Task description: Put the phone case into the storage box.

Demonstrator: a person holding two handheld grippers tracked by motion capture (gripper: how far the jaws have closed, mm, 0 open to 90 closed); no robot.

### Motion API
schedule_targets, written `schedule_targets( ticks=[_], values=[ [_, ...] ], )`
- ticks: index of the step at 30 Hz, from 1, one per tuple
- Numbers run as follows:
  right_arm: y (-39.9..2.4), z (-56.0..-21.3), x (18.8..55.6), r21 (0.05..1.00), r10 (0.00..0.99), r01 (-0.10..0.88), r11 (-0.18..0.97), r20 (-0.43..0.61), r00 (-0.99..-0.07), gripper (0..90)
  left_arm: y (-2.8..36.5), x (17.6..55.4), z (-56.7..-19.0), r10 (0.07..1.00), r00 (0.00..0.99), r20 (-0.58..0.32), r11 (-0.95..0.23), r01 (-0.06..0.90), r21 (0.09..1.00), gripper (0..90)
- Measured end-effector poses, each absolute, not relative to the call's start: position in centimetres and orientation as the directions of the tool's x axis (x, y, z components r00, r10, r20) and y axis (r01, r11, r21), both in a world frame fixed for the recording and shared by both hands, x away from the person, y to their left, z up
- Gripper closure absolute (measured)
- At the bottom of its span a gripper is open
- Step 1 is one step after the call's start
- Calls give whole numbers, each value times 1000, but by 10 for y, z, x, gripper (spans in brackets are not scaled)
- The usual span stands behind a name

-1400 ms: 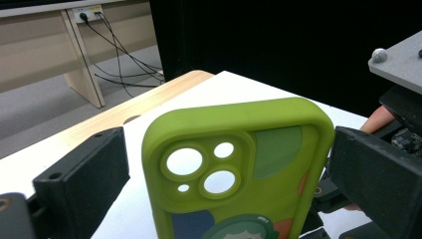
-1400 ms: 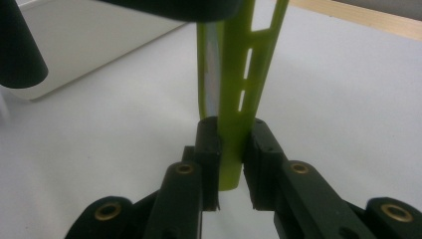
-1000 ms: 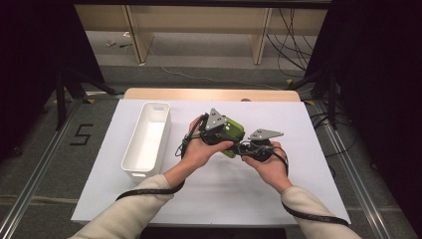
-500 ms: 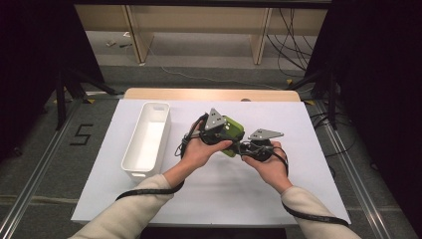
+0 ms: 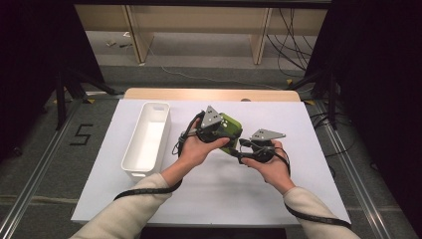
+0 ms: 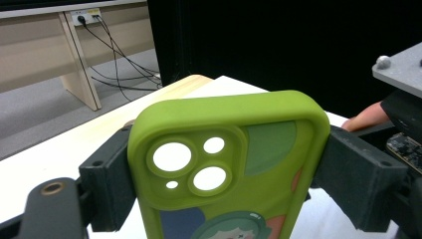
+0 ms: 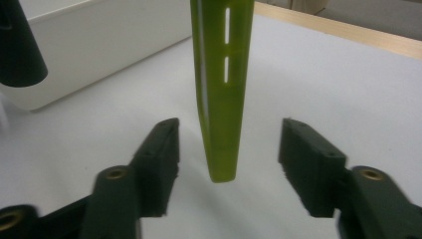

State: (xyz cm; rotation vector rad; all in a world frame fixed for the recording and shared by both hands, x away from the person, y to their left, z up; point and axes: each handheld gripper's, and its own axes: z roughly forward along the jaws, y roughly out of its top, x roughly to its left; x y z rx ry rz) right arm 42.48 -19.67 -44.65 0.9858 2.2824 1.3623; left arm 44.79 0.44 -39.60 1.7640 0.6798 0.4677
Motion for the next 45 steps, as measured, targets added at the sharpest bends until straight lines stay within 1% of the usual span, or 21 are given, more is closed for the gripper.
schedule_targets(
  ticks=[2, 7, 14, 23, 29, 45],
  values=[
    [-197, -447, 424, 864, 691, 400, 307, 86, -718, 305, 5, 448, -395, 657, 754, -22, -203, 205, 957, 167],
    [-199, -447, 422, 866, 681, 389, 315, 80, -728, 189, 8, 447, -392, 659, 752, -18, -201, 199, 959, 167],
    [-207, -443, 418, 884, 648, 355, 304, 81, -757, 95, 12, 445, -388, 661, 750, -7, -205, 190, 960, 168],
    [-216, -439, 409, 905, 629, 310, 292, 62, -775, 64, 20, 443, -381, 674, 739, -3, -201, 188, 961, 168],
    [-224, -436, 402, 914, 630, 295, 279, 57, -774, 60, 25, 441, -378, 679, 734, -1, -203, 189, 961, 168],
    [-240, -436, 392, 918, 640, 292, 267, 58, -766, 60, 40, 438, -374, 695, 719, -2, -195, 192, 962, 169]
  ],
)
